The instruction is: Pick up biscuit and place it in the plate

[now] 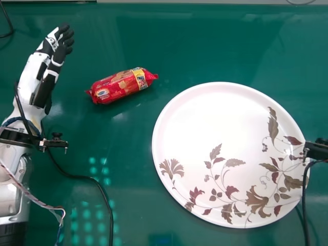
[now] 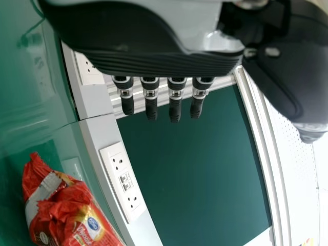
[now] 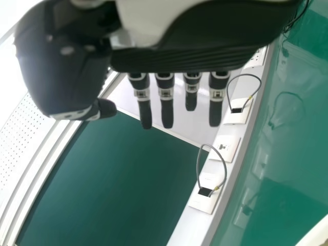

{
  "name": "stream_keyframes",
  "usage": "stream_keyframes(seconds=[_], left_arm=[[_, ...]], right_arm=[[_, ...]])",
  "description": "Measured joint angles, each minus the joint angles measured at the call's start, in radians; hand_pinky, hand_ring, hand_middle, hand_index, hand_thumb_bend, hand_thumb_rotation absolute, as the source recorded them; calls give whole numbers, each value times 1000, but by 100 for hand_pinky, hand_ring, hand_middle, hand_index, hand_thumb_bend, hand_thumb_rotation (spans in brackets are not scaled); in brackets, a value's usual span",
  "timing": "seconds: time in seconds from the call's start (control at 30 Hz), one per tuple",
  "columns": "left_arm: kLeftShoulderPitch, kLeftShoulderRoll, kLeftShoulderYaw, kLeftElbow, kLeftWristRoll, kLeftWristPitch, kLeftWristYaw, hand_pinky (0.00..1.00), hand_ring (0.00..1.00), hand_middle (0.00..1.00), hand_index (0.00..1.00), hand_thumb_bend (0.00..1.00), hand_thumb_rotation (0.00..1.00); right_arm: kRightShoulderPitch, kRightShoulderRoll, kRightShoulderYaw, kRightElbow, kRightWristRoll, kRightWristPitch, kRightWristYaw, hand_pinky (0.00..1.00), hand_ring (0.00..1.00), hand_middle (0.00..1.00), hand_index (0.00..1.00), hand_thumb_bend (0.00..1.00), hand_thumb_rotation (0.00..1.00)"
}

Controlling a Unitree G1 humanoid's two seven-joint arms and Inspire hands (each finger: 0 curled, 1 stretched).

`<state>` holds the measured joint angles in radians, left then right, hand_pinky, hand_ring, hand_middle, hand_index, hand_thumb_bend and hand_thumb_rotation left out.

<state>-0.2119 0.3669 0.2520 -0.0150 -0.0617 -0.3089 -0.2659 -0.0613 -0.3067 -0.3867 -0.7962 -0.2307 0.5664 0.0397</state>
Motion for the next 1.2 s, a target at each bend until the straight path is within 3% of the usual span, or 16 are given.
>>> stream_keyframes(seconds=[0.4,0.53,0.63,0.87,1.03,1.2], left_arm=[[11,34,-9,-4,12,-6,-17,100,100,100,100,100,36],[17,79,-17,-9,42,-19,-48,100,100,100,100,100,36],[30,127,-26,-45,53,13,-85,100,100,100,100,100,38],[38,264,-59,-202,207,213,-147,100,100,100,100,100,46],[23,311,-104,-210,293,233,-162,98,100,99,100,100,49],[-15,324,-142,-176,364,215,-161,93,98,98,100,100,50]], right_arm=[[18,1,-3,-16,-2,-4,0,79,86,89,88,30,48],[27,1,-3,-16,-2,-4,0,80,86,89,89,31,51],[31,1,-3,-17,-2,-3,1,79,86,89,89,31,51],[32,0,1,-23,-4,18,4,80,87,90,90,32,55],[32,0,4,-32,-8,33,6,80,87,90,92,30,50],[34,0,4,-33,-9,32,7,79,85,89,91,32,54]])
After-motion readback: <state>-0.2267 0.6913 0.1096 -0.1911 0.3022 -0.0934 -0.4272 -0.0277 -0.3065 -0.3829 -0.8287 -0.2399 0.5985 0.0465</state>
